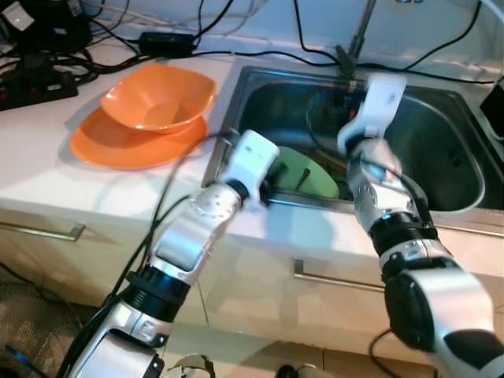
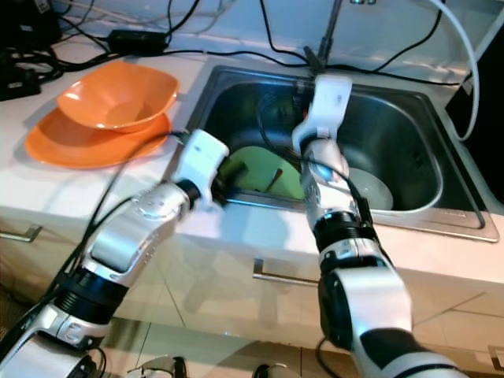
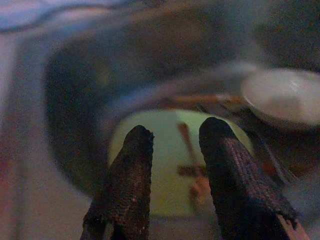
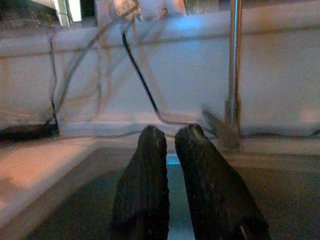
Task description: Kitchen organization
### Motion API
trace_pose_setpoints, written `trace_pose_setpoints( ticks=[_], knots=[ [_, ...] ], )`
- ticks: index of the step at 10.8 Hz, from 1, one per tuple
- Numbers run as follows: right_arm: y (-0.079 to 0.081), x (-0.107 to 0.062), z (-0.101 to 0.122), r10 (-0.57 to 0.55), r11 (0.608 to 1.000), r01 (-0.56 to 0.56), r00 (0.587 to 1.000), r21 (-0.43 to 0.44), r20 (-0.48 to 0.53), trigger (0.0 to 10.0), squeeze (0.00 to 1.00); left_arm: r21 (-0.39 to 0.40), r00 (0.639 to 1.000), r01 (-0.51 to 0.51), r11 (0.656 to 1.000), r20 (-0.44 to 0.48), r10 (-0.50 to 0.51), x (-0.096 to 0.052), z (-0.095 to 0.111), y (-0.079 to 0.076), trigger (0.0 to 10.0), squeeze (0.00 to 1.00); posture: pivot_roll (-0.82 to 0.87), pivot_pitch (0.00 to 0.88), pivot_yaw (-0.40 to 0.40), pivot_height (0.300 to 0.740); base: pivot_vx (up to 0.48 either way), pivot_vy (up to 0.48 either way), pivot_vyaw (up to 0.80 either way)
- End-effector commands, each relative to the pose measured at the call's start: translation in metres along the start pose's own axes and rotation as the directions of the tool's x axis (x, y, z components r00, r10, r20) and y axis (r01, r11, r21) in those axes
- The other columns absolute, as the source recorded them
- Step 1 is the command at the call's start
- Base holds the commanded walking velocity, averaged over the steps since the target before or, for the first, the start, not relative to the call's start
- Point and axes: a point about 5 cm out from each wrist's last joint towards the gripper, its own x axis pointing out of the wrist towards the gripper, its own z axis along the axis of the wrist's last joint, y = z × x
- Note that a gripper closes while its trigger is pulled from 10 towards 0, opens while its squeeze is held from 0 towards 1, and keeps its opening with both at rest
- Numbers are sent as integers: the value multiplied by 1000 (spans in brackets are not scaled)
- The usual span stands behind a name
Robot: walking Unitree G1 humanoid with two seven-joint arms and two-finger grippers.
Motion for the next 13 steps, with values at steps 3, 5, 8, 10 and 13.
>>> trace_pose_setpoints(
  ticks=[3, 5, 8, 10, 13],
  knots=[
    [10, -17, 11, 24, 999, -26, 996, 27, 88, 10000, 0, 104, 982, -155, 982, 126, 141, 2, 16, 19, 10000, 0, 4, 64, -49, 740, 0, 0, 0],
    [6, -26, 7, 0, 999, -2, 998, 40, 55, 10000, 0, 347, 968, -223, 911, 191, 165, 0, 29, 32, 10000, 0, -15, 49, -55, 740, 0, 0, 0],
    [5, -29, -2, -8, 999, 9, 1000, 46, -13, 10000, 0, 579, 948, -316, 752, 164, 272, -6, 31, 65, 10000, 0, -1, 27, -79, 740, 0, 0, 0],
    [2, -27, 2, -3, 999, 3, 1000, 35, -17, 10000, 0, 586, 949, -304, 751, 119, 291, -5, 23, 72, 10000, 941, -5, 0, -103, 740, 0, 0, 0],
    [7, -27, 2, 15, 998, -13, 999, 55, -31, 10000, 0, 625, 945, -308, 717, 113, 307, -6, 30, 77, 10000, 0, 13, 0, -119, 740, 0, 0, 0]
  ],
)
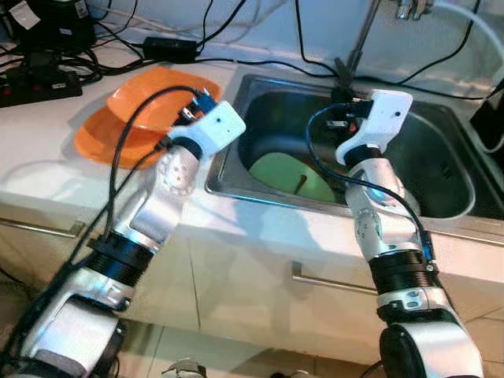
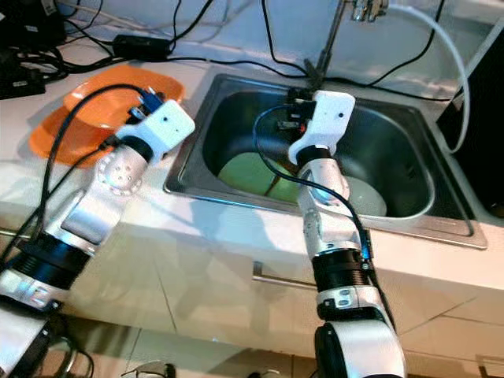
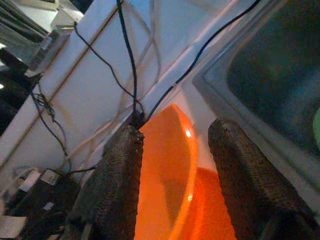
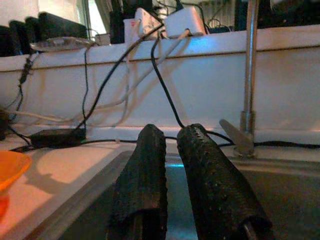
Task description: Kitchen organization
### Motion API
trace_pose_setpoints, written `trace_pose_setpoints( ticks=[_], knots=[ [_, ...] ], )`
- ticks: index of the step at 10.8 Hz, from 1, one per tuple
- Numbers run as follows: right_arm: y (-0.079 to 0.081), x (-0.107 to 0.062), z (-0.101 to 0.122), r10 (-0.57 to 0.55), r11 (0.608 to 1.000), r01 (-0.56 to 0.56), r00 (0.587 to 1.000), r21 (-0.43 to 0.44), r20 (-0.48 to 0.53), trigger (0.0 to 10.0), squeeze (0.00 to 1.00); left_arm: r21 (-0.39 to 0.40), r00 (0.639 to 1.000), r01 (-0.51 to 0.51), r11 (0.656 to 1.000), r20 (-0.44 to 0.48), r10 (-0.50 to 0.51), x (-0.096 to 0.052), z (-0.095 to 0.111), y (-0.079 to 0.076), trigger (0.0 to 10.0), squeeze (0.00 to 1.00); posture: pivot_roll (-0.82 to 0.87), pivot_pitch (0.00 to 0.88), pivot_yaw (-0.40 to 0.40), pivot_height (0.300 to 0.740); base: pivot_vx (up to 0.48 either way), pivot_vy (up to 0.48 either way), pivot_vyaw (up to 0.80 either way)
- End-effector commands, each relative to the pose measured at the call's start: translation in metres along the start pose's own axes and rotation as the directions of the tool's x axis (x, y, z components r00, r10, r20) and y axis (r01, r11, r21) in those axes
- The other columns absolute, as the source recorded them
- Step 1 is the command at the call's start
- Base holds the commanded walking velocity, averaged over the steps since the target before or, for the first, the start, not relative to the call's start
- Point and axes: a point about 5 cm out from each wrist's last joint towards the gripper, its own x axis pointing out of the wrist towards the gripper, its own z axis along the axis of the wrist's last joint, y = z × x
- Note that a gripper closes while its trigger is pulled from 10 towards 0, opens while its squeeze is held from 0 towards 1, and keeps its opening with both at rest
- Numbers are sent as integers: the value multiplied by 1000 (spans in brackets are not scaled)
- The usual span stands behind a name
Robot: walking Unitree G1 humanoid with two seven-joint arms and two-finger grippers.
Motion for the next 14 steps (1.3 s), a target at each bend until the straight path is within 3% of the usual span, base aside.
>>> trace_pose_setpoints(
  ticks=[1, 3, 5, 8, 11, 14],
  knots=[
    [2, 2, 3, 8, 1000, -8, 1000, 10, 2, 10000, 0, 29, 1000, -9, 1000, -5, 9, 2, 4, 7, 10000, 0, 25, 0, -123, 740, 0, 0, 0],
    [10, 5, 0, 31, 999, -31, 999, 24, -14, 10000, 0, 63, 998, -11, 998, -55, 14, -2, -3, 14, 10000, 0, 51, 0, -133, 740, 0, 0, 0],
    [7, 5, 0, 25, 1000, -25, 1000, 16, -18, 10000, 0, 78, 994, 37, 996, -101, -29, -6, -12, 11, 10000, 0, 43, 0, -128, 740, 0, 0, 0],
    [-11, -2, -2, -40, 999, 40, 999, -17, -25, 10000, 0, 67, 998, 8, 998, -66, -3, -11, -7, 16, 10000, 0, 37, 24, -89, 740, 0, 0, 0],
    [-11, -11, -12, -93, 996, 93, 995, 2, -41, 10000, 0, 89, 997, 71, 993, -27, -69, -16, 0, 11, 10000, 0, 32, 50, -29, 740, 0, 0, 0],
    [-7, -13, -15, -96, 995, 97, 994, 16, -53, 10000, 0, 119, 997, 65, 991, -38, -61, -20, -1, 23, 10000, 0, 53, 51, -37, 740, 0, 0, 0]
  ],
)
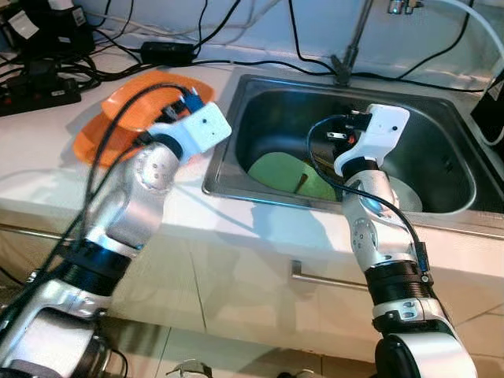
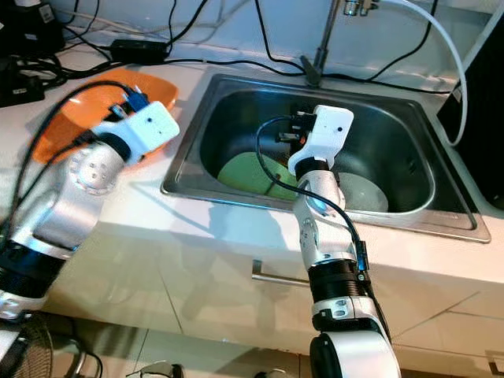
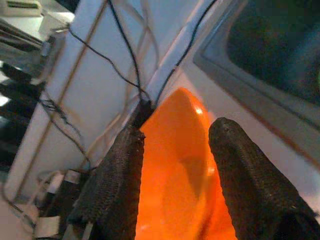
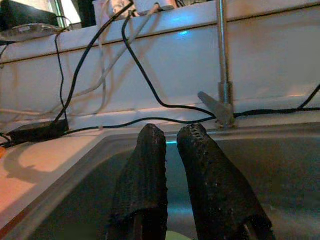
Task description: Kitchen organization
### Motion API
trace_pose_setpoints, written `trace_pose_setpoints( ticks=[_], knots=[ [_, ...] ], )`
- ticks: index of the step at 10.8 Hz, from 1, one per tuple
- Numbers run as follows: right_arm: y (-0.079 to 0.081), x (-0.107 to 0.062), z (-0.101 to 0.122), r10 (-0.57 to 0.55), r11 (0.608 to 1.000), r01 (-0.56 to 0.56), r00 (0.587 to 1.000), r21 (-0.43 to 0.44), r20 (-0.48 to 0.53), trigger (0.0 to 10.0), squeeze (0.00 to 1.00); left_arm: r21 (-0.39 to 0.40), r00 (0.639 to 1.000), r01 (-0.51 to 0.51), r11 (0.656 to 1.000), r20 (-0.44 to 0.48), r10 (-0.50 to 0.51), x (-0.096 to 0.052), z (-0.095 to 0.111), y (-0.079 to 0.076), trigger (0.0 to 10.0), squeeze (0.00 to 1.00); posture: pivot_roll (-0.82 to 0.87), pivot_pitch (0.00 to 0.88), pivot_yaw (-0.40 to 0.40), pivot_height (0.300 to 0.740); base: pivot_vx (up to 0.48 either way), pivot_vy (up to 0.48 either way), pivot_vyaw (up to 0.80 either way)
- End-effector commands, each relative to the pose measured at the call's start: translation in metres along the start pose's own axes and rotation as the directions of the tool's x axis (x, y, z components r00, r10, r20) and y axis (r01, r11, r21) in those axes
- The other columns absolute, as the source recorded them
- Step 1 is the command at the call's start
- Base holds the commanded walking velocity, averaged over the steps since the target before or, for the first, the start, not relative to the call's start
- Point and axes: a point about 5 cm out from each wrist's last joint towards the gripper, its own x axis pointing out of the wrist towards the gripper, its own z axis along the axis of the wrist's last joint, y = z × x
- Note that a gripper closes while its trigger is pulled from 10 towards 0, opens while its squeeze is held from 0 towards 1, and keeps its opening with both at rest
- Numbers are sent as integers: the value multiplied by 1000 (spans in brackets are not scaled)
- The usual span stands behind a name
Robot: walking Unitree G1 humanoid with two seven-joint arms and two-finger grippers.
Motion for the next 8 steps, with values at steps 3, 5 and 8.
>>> trace_pose_setpoints(
  ticks=[3, 5, 8],
  knots=[
    [6, 2, -3, 9, 1000, -9, 1000, 17, -13, 10000, 0, 5, 999, 13, 1000, -40, -13, -8, -8, 0, 10000, 0, 101, 58, -50, 740, 0, 0, 0],
    [18, 3, -6, 39, 999, -38, 999, 36, -27, 10000, 0, 13, 995, 27, 1000, -96, -26, -16, -21, 6, 10000, 0, 113, 63, -44, 740, 0, 0, 0],
    [23, 4, -11, 41, 997, -38, 999, 65, -35, 10000, 0, 72, 985, 63, 995, -164, -51, -23, -31, 9, 10000, 0, 138, 55, -25, 740, 0, 0, 0]
  ],
)
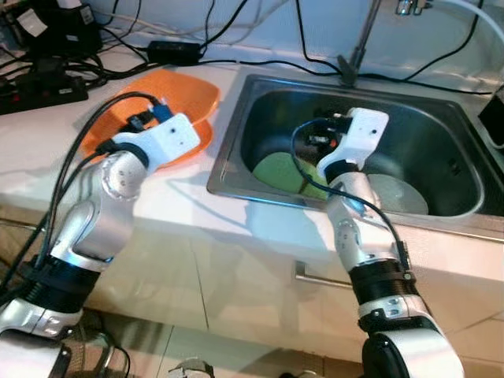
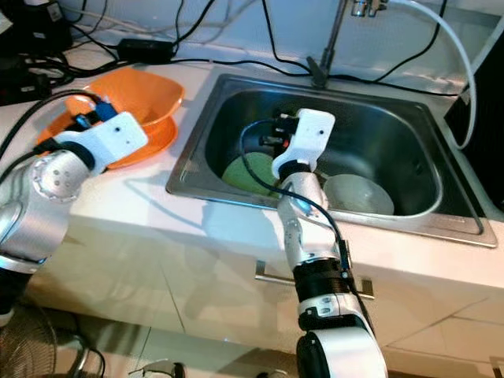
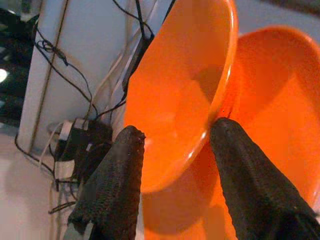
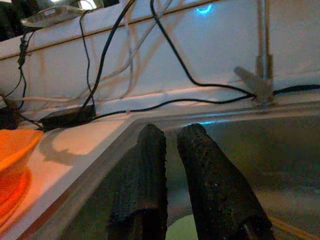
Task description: Kitchen organization
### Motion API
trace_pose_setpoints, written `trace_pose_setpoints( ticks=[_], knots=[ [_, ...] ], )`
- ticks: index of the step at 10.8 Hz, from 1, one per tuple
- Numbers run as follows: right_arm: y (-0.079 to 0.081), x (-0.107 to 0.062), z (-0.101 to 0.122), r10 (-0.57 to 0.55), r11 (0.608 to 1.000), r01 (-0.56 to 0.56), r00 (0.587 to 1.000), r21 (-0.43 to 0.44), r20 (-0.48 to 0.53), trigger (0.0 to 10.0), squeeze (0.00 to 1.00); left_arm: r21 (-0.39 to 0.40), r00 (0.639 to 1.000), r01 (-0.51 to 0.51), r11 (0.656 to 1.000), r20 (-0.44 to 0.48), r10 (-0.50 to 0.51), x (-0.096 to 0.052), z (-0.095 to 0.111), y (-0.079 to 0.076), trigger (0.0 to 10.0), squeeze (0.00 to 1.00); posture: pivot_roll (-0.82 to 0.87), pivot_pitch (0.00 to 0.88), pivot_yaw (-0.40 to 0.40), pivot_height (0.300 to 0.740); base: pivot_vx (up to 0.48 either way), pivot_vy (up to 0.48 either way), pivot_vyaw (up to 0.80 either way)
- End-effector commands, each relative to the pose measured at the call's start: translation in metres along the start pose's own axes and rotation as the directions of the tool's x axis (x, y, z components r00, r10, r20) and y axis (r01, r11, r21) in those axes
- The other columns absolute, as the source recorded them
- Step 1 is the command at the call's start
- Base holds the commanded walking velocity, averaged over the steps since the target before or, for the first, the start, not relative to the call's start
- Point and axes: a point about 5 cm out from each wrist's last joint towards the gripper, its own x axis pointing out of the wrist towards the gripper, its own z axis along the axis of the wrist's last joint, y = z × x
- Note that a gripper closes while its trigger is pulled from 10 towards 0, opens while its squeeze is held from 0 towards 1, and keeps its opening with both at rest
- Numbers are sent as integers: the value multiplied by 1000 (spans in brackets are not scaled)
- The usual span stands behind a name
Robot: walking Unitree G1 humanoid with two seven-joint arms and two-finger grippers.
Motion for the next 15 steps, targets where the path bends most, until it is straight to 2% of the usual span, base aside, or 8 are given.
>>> trace_pose_setpoints(
  ticks=[1, 2, 4, 7, 11, 12, 15],
  knots=[
    [0, 2, 5, -7, 1000, 7, 1000, 4, 22, 10000, 0, 20, 1000, 23, 1000, 10, -23, 1, 5, -2, 10000, 0, 120, 49, -13, 740, 0, 0, 0],
    [-4, 0, 8, -16, 1000, 16, 999, 4, 37, 10000, 0, 20, 999, 48, 999, 21, -49, 6, 10, -6, 10000, 0, 97, 73, -2, 740, 0, 0, 0],
    [-5, -3, 5, -39, 999, 39, 999, 19, 30, 10000, 0, 40, 998, 54, 998, 31, -56, 14, 13, -6, 10000, 0, 82, 54, -6, 740, 0, 0, 0],
    [-3, -3, 7, -21, 1000, 21, 999, -6, 28, 10000, 0, 59, 998, 69, 996, 2, -69, 30, 9, -19, 10000, 0, 70, 53, -16, 740, 0, 0, 0],
    [-2, -4, 4, -18, 1000, 18, 1000, -6, 19, 10000, 0, 109, 998, 59, 992, -29, -56, 44, 3, -25, 10000, 0, 64, 44, -15, 740, 0, 0, 0],
    [-2, -4, 4, -17, 1000, 17, 1000, -9, 18, 10000, 0, 114, 998, 50, 992, -32, -47, 46, 2, -24, 0, 0, 57, 37, -11, 740, 0, 0, 0],
    [-3, -5, 3, -26, 1000, 26, 1000, -9, 14, 10000, 0, 120, 999, 50, 992, -24, -47, 50, 3, -25, 0, 0, 58, 29, -9, 740, 0, 0, 0]
  ],
)
